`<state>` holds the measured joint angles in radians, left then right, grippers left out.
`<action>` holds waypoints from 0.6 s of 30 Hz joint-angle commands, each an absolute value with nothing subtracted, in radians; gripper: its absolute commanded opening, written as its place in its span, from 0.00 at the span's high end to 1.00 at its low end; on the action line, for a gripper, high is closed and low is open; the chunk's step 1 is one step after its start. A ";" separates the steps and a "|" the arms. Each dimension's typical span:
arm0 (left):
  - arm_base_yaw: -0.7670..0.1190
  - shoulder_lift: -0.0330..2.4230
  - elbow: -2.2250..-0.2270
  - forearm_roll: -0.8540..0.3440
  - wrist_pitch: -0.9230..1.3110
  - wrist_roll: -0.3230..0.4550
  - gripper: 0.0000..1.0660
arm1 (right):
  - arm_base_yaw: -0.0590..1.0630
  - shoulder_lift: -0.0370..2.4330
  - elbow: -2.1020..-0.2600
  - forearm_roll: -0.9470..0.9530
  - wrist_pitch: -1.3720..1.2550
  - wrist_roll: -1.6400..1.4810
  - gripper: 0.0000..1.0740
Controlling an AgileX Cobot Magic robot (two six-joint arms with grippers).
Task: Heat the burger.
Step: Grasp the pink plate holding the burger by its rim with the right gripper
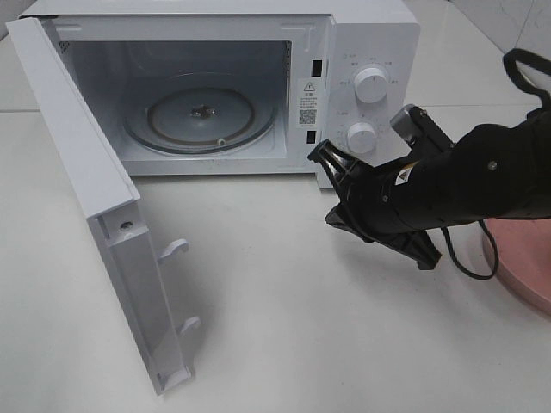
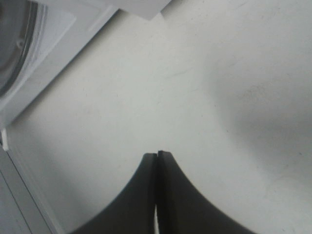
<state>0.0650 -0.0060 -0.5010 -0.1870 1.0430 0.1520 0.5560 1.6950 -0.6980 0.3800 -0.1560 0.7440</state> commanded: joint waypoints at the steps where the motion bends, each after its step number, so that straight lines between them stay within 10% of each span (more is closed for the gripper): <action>1: 0.060 -0.025 -0.498 -0.188 1.039 0.152 0.10 | 0.556 1.658 -0.699 0.335 -0.070 0.664 1.00; 18: 0.060 -0.025 -0.498 -0.188 1.039 0.152 0.10 | 0.556 1.513 -0.799 0.202 0.586 0.149 0.96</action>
